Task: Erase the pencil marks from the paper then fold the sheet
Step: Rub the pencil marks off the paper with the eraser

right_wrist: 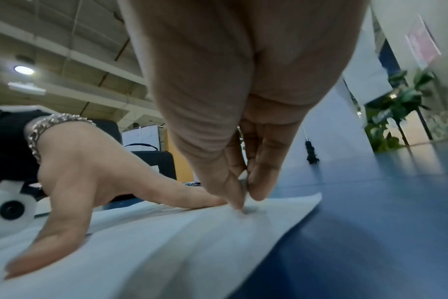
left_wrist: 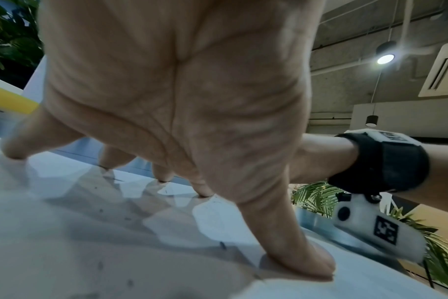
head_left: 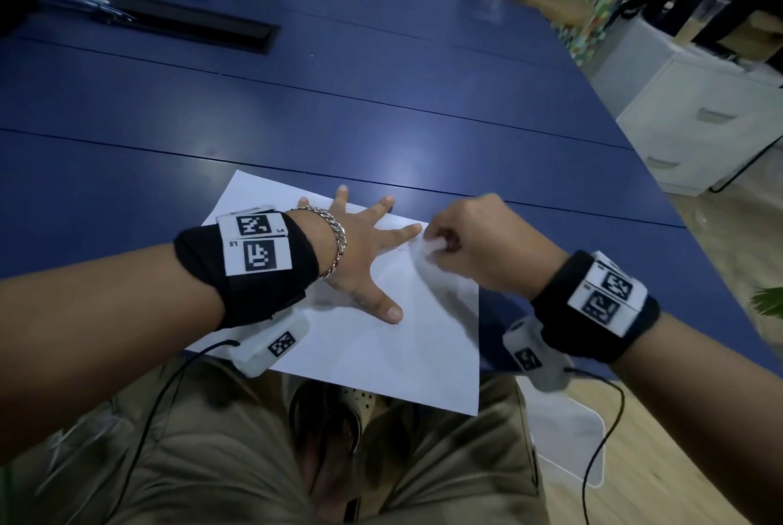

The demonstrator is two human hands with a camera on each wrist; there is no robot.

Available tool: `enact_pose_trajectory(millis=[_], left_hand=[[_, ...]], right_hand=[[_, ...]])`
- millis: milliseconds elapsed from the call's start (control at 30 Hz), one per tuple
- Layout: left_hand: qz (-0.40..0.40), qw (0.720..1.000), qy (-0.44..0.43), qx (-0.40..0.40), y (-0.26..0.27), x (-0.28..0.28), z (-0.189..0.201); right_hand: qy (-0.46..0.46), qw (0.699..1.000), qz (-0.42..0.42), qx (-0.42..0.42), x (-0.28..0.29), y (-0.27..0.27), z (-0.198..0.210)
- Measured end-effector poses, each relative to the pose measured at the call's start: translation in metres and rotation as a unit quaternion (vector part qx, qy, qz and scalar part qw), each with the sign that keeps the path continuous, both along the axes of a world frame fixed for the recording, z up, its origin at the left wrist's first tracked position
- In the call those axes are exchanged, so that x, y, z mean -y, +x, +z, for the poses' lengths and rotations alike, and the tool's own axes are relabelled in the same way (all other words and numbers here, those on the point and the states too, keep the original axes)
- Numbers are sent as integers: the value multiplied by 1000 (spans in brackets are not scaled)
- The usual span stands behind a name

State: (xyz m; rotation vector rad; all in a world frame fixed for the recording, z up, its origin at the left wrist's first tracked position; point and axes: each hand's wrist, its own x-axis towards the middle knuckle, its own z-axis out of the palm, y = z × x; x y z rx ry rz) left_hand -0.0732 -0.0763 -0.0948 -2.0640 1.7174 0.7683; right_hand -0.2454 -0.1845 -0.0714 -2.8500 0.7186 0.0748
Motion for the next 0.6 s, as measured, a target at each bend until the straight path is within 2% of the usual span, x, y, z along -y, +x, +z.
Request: enact_pose_trajectory(millis=[100,200,267,467,600], left_hand=[[13,1000,2,3,0,0,1],[20,1000,5,1,1,0,-1],[18,1000,9,6,1,1,-2],[21,1000,10,2,1,1,-2],[17,1000,11,5,1,1,-2]], right_hand=[[-33,999,-30,9,6,1,-1],[11,999,50,-15,-29,-7,1],[37,996,74,-43,-37,-10,2],[-16,999,-26,15,5,-5,-4],[21,997,62,-47,-32,-9,2]])
